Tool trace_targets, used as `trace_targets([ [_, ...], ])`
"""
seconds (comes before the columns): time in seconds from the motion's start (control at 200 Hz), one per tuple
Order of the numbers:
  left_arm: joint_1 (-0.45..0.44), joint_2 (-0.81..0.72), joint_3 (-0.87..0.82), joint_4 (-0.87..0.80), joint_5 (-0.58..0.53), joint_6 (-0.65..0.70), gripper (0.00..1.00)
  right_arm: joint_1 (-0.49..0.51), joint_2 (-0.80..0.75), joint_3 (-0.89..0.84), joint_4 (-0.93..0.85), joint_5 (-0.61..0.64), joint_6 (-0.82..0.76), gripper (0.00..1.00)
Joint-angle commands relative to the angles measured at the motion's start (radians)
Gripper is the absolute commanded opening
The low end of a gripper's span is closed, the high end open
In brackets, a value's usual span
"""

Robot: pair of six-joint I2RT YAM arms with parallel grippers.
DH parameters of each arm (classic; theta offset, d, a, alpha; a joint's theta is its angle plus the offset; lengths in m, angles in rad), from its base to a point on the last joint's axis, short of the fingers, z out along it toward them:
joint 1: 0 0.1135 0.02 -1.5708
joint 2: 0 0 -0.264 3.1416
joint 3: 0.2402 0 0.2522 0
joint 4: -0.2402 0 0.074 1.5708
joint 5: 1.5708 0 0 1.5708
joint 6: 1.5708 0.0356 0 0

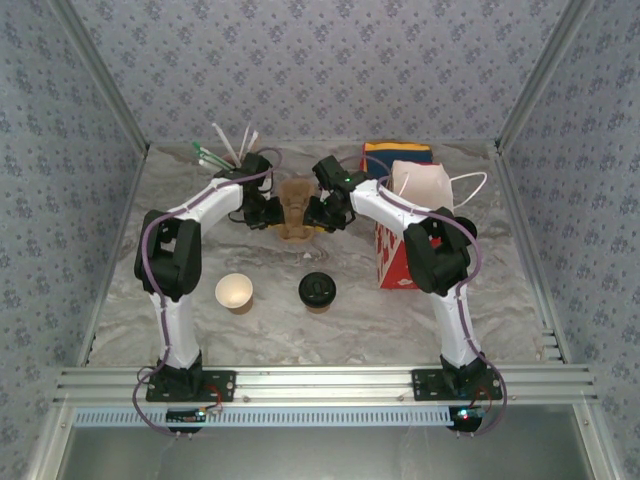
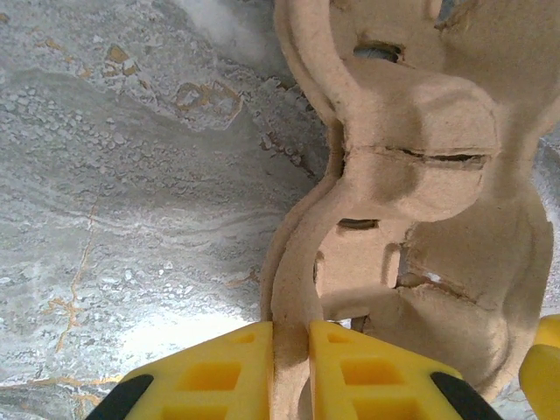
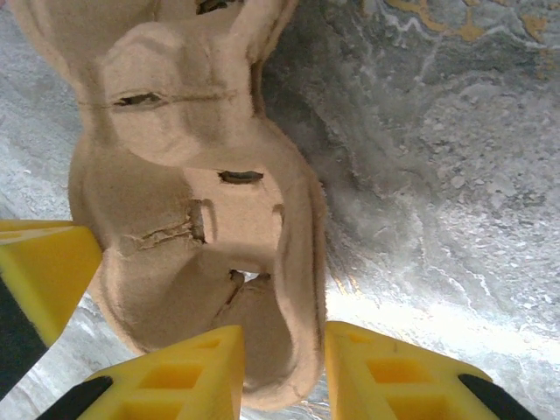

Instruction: Pack the takeout coffee

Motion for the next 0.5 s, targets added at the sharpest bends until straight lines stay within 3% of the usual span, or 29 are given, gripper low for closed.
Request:
trace_targets([
  [0.0,-0.006,-0.05,-0.02,-0.001,-0.009,-0.009,0.16,0.002,-0.031,-0.016,-0.004,0.026,0.025,0.31],
  [0.495,-0.009,-0.048,-0.04,-0.002,0.003,-0.019,0.15,0.012,-0.027,-0.042,0.051,-0.032,0.051,0.28],
])
